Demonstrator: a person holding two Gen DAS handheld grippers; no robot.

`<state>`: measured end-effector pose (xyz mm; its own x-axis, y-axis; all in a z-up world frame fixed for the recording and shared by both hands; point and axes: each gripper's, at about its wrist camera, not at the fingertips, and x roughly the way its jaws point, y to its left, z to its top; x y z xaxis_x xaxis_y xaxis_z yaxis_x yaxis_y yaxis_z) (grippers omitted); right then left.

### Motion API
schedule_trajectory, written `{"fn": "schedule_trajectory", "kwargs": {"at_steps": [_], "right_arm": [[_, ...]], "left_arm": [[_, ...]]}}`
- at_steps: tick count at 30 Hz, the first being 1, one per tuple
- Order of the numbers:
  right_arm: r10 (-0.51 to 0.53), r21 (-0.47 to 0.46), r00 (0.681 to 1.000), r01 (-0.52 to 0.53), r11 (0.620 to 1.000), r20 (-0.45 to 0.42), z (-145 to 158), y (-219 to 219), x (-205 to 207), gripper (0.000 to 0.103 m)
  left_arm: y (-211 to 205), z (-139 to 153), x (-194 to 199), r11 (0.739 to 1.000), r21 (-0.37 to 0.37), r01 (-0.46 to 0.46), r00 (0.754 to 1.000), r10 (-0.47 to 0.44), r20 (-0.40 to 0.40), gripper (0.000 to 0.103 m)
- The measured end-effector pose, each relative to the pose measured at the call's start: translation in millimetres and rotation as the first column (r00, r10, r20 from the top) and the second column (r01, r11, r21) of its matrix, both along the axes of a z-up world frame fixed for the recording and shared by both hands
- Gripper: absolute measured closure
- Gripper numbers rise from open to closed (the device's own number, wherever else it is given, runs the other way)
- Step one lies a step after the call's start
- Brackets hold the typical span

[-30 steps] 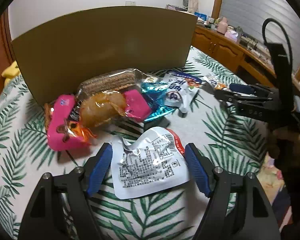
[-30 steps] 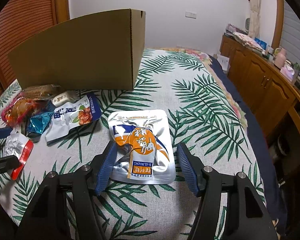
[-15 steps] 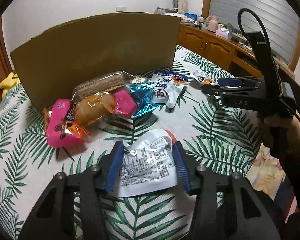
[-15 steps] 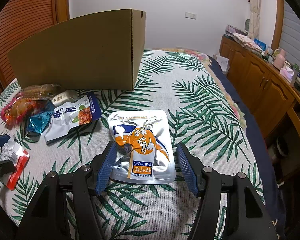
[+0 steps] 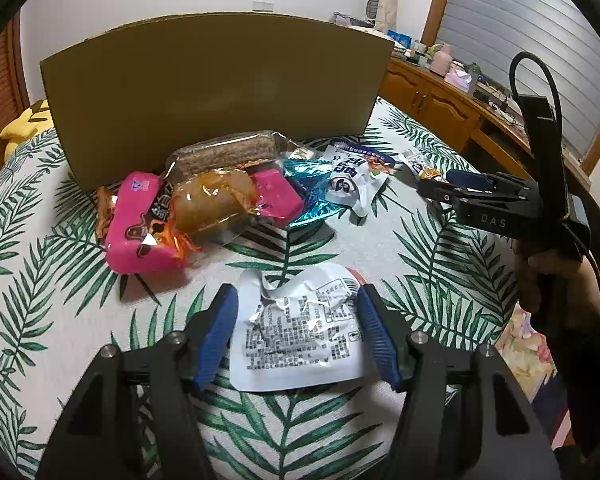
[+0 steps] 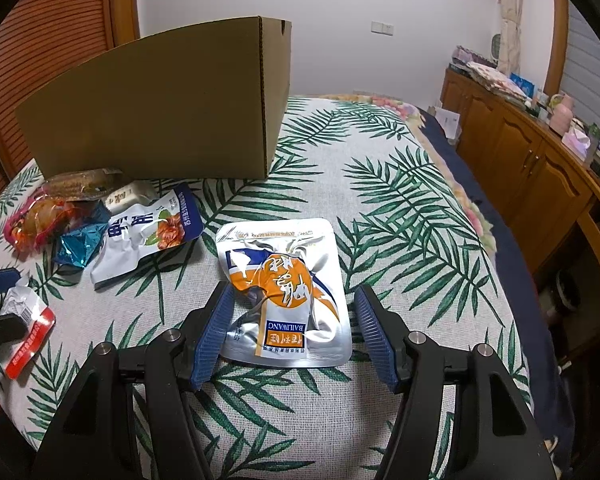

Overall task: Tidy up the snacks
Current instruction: 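Grasp the white printed pouch with left tool while right grasps silver-orange pouch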

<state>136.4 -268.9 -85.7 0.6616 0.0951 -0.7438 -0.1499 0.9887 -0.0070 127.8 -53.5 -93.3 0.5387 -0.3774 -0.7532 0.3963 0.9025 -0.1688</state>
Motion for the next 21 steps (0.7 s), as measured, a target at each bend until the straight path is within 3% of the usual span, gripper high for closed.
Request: {"fn": "schedule_trajectory", "kwargs": {"at_steps": [11, 18, 21], "right_arm": [[0.000, -0.002, 1.000, 0.000, 1.000, 0.000, -0.1, 0.4, -0.1, 0.039], [0.000, 0.000, 1.000, 0.000, 1.000, -0.006, 0.2, -0.2, 0.8, 0.039], [0.020, 0.007, 1.000, -0.020, 1.000, -0.016, 0.7, -0.6, -1.1, 0.045]], "left_arm": [[-10.7, -6.1, -7.8, 0.994, 0.109, 0.022, 0.999, -0.027, 0.040, 0.025], [-5.2, -4.6, -14.7, 0.996, 0.077, 0.047, 0.998, -0.051, 0.046, 0.040], [-2.0, -3.5, -19.5, 0.997, 0.060, 0.054, 0.997, -0.057, 0.043, 0.046]]}}
